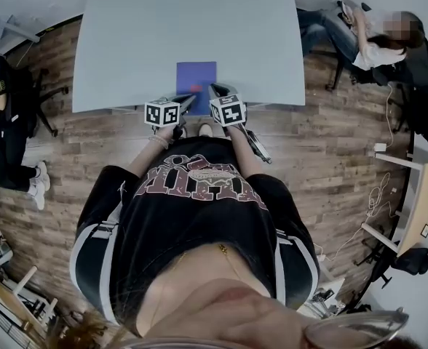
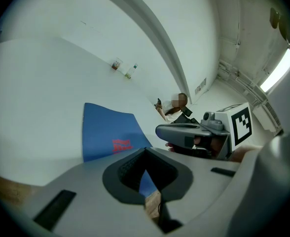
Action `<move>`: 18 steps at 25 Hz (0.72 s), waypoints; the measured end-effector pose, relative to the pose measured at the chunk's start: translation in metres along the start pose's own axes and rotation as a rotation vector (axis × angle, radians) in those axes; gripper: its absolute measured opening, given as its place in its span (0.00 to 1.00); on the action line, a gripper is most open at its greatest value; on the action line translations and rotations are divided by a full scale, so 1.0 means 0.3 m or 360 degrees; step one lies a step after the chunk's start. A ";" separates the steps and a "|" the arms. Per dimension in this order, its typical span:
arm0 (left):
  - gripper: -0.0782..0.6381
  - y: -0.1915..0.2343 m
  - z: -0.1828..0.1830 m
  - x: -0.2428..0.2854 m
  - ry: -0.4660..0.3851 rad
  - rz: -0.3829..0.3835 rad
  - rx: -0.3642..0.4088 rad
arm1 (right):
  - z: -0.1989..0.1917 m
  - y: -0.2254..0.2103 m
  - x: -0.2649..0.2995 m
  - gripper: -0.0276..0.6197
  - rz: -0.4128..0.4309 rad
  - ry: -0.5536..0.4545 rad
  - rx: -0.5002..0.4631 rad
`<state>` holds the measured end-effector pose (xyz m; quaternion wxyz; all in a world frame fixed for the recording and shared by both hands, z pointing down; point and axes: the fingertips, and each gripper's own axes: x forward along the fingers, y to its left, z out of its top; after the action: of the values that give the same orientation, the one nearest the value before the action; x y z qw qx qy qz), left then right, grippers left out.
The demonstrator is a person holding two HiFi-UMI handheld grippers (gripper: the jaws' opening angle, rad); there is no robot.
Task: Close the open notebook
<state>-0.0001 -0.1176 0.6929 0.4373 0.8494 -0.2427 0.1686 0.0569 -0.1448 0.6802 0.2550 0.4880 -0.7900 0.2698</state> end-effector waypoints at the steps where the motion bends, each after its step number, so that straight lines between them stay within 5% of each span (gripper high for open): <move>1: 0.18 0.004 0.000 -0.003 0.0000 0.0006 -0.0007 | 0.001 0.000 0.001 0.07 0.0000 0.0002 -0.0002; 18: 0.18 0.023 0.067 -0.040 -0.0063 0.0123 0.0082 | 0.046 0.007 -0.005 0.07 0.0001 -0.0064 0.0035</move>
<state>-0.0122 -0.1344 0.6802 0.4037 0.8534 -0.2797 0.1747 0.0537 -0.1524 0.6688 0.2335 0.4958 -0.7921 0.2685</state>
